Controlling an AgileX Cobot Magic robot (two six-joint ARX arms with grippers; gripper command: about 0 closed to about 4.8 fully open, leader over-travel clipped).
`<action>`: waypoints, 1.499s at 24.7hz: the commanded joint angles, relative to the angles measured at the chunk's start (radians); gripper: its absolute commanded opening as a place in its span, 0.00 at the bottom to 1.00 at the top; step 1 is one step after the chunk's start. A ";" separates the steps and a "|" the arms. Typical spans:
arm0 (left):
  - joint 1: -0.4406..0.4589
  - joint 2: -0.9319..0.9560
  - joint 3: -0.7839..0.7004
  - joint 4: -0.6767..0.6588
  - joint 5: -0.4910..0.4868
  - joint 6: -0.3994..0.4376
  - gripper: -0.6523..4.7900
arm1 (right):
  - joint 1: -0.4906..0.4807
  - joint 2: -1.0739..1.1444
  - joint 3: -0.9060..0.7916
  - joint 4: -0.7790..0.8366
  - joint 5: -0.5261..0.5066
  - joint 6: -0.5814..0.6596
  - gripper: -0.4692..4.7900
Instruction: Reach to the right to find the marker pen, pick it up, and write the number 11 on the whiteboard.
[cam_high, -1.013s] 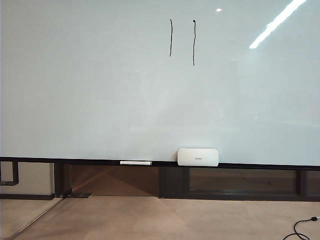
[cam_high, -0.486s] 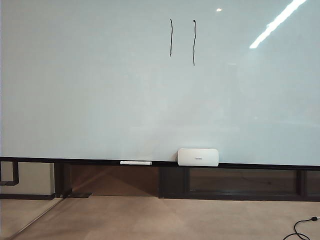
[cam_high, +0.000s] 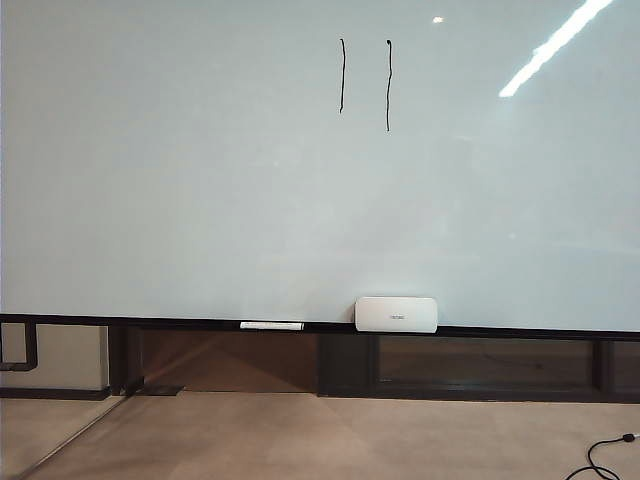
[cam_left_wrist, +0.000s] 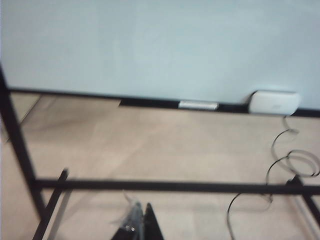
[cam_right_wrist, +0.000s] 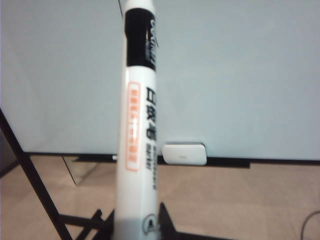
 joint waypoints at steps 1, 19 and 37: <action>-0.001 -0.002 -0.020 0.065 0.090 0.039 0.11 | 0.000 -0.001 -0.031 0.060 -0.010 -0.020 0.08; 0.011 -0.008 -0.190 0.250 0.122 0.079 0.11 | 0.005 -0.001 -0.255 0.243 -0.081 -0.058 0.08; 0.101 -0.008 -0.190 0.231 0.030 0.052 0.11 | 0.005 -0.001 -0.279 0.160 -0.043 -0.095 0.08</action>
